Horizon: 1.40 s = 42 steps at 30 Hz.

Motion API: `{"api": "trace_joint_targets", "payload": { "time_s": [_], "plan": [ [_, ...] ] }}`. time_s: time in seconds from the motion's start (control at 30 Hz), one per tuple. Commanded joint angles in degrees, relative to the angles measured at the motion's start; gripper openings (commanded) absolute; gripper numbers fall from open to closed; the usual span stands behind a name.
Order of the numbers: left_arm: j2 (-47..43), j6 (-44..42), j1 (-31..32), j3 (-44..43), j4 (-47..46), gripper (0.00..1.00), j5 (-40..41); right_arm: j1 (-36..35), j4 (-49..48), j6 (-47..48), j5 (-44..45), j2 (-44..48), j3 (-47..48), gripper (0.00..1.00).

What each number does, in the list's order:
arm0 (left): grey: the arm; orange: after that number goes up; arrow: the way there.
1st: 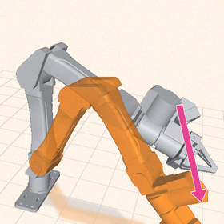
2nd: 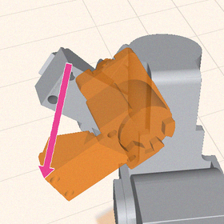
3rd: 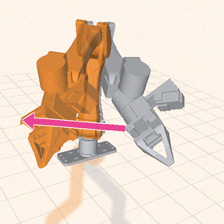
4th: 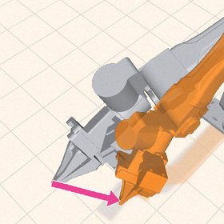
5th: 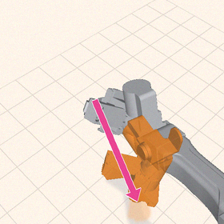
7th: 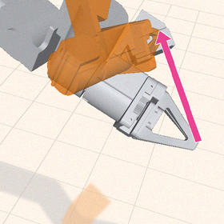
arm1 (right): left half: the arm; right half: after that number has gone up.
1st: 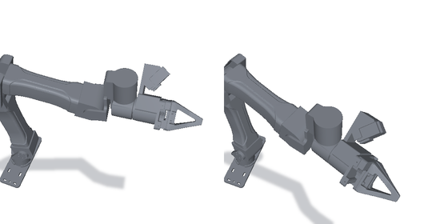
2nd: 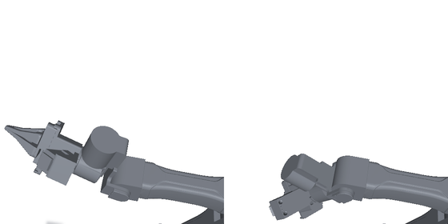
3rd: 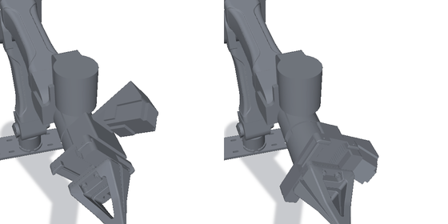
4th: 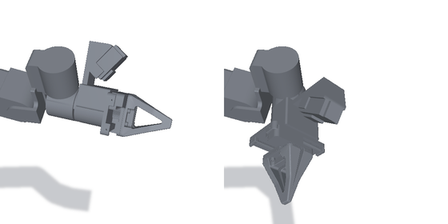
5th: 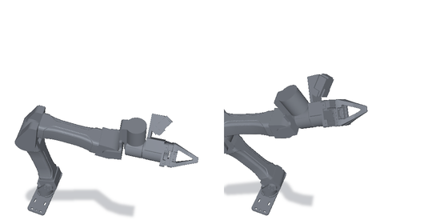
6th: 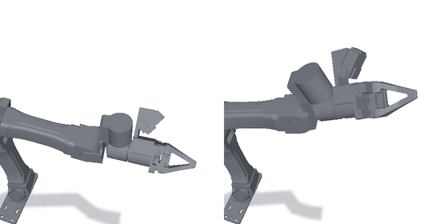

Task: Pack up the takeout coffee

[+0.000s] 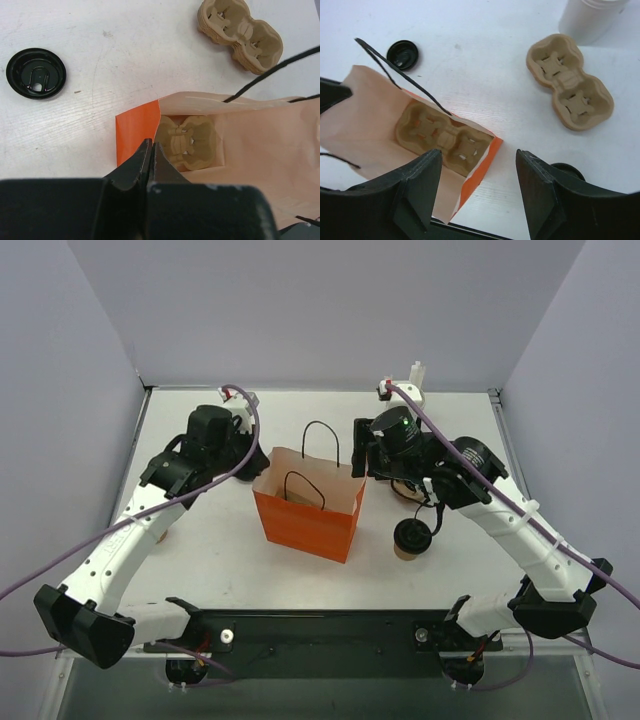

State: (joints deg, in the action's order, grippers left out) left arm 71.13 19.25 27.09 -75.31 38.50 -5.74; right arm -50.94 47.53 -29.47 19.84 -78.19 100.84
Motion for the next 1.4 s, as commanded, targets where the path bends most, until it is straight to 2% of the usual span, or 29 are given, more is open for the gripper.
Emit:
{"api": "trace_joint_targets", "payload": {
  "time_s": [0.0, 0.1, 0.27, 0.4, 0.63, 0.73, 0.83, 0.93, 1.17, 1.27, 1.37],
  "plan": [
    [-3.28, 3.78, 0.95, -0.99, -0.62, 0.00, 4.66, 0.84, 7.31, -5.42, 6.97, -0.47, 0.06, 0.61],
    [-5.12, 6.15, 1.03, 0.15, 1.22, 0.00, 5.30, 1.10, 9.16, -6.82, 6.45, -0.82, -0.37, 0.61],
    [-7.67, 8.52, 1.30, 2.70, 0.96, 0.00, 4.86, 1.19, 8.20, -7.79, -0.75, -2.31, -0.99, 0.61],
    [-8.55, 8.88, 1.30, 4.03, 0.79, 0.00, 4.68, 1.10, 7.84, -10.60, -2.69, -3.63, -2.48, 0.60],
    [-10.05, 9.23, 1.38, 5.17, 1.31, 0.00, 4.86, 0.58, 7.67, -15.09, -3.31, -5.56, -6.09, 0.57],
    [-10.14, 9.76, 1.38, 5.61, 1.49, 0.00, 4.68, 0.23, 10.29, -15.88, -0.52, -6.88, -5.83, 0.55],
    [-9.96, 10.29, 1.47, 5.35, 2.54, 0.00, 4.86, -0.48, 14.34, -16.05, 2.91, -8.29, -4.51, 0.49],
    [-10.40, 10.37, 1.47, 5.35, 2.98, 0.00, 5.03, -1.18, 17.51, -15.97, 5.03, -8.91, -4.07, 0.38],
    [-11.02, 10.81, 1.65, 6.05, 2.37, 0.00, 4.77, -2.76, 17.43, -14.47, 5.30, -9.52, -3.02, 0.06],
    [-10.93, 10.99, 1.82, 5.70, 2.11, 0.01, 4.25, -3.46, 16.20, -13.51, 5.30, -9.70, -2.75, 0.00],
    [-10.49, 10.82, 1.82, 4.39, 2.63, 0.10, 4.15, -3.55, 15.40, -13.33, 5.48, -9.61, -2.93, 0.00]
  ]
}}
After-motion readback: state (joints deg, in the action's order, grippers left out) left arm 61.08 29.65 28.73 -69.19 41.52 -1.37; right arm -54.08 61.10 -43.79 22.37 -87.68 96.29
